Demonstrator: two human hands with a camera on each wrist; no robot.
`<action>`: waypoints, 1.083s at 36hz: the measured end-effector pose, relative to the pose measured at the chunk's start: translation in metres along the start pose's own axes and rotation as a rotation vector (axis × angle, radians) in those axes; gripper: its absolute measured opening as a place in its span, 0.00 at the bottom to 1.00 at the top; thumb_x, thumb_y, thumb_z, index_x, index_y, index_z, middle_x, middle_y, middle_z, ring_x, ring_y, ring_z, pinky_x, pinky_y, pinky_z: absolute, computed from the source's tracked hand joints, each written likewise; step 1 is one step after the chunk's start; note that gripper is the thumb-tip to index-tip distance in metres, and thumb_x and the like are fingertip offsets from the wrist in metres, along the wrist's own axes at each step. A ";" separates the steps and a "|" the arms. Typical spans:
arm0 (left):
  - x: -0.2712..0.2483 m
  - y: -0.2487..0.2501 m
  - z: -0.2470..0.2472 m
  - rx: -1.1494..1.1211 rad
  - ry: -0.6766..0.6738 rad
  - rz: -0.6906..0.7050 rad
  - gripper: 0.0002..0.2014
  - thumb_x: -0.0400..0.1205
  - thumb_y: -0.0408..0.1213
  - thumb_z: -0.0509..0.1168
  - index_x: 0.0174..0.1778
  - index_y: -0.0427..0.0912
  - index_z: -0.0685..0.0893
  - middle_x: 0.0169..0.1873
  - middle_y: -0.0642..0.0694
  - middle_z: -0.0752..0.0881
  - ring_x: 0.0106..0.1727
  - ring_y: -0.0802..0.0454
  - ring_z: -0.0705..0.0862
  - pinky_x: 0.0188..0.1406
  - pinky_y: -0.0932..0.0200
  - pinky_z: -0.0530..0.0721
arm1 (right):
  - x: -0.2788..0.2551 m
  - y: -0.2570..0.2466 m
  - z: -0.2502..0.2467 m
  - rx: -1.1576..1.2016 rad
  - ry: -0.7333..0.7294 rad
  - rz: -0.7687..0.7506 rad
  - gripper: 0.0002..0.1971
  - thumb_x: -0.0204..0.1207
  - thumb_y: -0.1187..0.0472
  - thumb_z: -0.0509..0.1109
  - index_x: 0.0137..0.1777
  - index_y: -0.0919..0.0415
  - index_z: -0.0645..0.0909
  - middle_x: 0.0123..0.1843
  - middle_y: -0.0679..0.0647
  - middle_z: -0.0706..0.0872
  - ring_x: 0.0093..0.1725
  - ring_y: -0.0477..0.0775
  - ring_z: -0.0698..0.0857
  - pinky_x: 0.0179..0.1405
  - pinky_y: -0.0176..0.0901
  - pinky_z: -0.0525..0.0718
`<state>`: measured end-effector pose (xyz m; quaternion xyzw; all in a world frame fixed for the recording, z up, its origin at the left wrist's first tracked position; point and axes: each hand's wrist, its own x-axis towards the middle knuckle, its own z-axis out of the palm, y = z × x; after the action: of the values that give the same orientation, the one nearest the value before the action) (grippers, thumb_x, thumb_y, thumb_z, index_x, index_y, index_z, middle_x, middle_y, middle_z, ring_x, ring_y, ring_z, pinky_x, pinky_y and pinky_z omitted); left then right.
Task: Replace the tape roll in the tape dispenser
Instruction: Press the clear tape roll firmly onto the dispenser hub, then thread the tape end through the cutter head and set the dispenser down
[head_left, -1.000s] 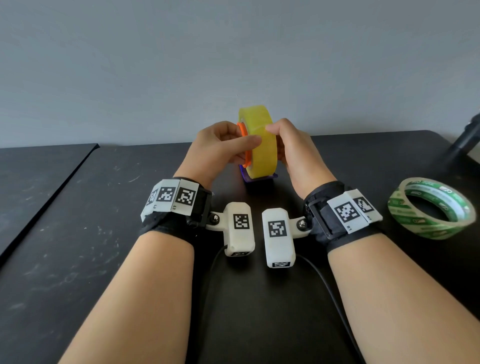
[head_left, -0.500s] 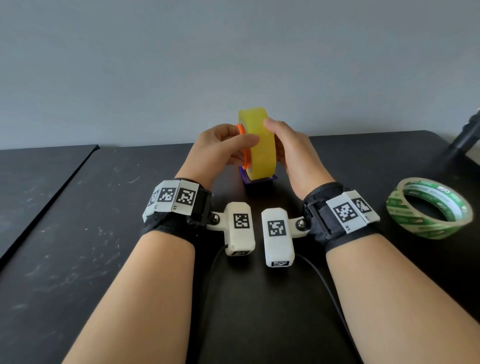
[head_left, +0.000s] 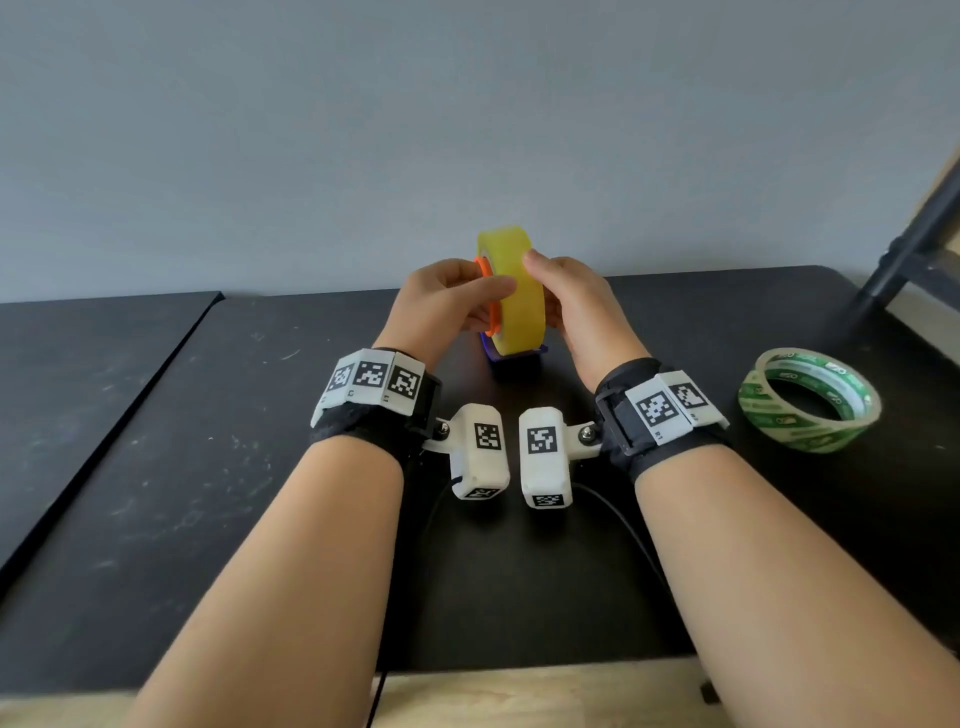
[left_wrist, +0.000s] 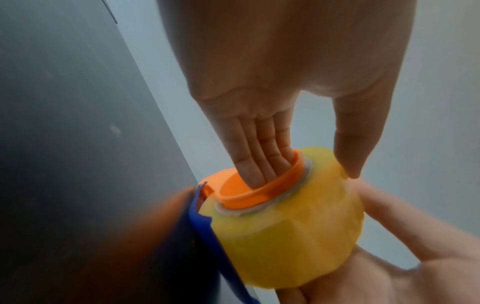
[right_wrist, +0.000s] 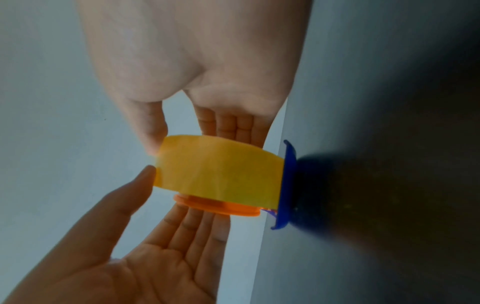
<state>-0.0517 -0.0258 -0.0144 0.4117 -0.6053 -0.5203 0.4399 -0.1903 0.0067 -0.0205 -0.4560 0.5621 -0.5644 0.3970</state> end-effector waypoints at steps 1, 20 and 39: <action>-0.002 0.000 0.000 -0.003 -0.002 -0.004 0.11 0.77 0.34 0.73 0.51 0.30 0.85 0.41 0.33 0.87 0.36 0.45 0.86 0.37 0.65 0.88 | -0.002 0.000 -0.001 0.000 0.005 -0.005 0.21 0.70 0.41 0.70 0.49 0.61 0.82 0.49 0.59 0.90 0.55 0.63 0.90 0.63 0.62 0.86; -0.040 0.010 -0.005 0.014 -0.052 -0.094 0.14 0.75 0.36 0.74 0.53 0.32 0.88 0.44 0.37 0.87 0.43 0.44 0.85 0.60 0.45 0.86 | -0.049 -0.021 -0.015 -0.297 0.109 -0.371 0.11 0.74 0.63 0.75 0.55 0.55 0.91 0.48 0.45 0.89 0.45 0.40 0.88 0.51 0.29 0.82; -0.055 0.007 -0.007 0.076 -0.124 -0.084 0.19 0.75 0.34 0.75 0.58 0.26 0.85 0.46 0.37 0.86 0.43 0.49 0.86 0.48 0.58 0.90 | -0.064 -0.019 -0.015 -0.580 0.161 -0.527 0.05 0.76 0.65 0.73 0.45 0.63 0.91 0.49 0.56 0.85 0.44 0.47 0.80 0.45 0.34 0.76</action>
<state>-0.0300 0.0261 -0.0130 0.4203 -0.6329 -0.5394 0.3632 -0.1860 0.0736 -0.0055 -0.6320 0.5913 -0.4986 0.0481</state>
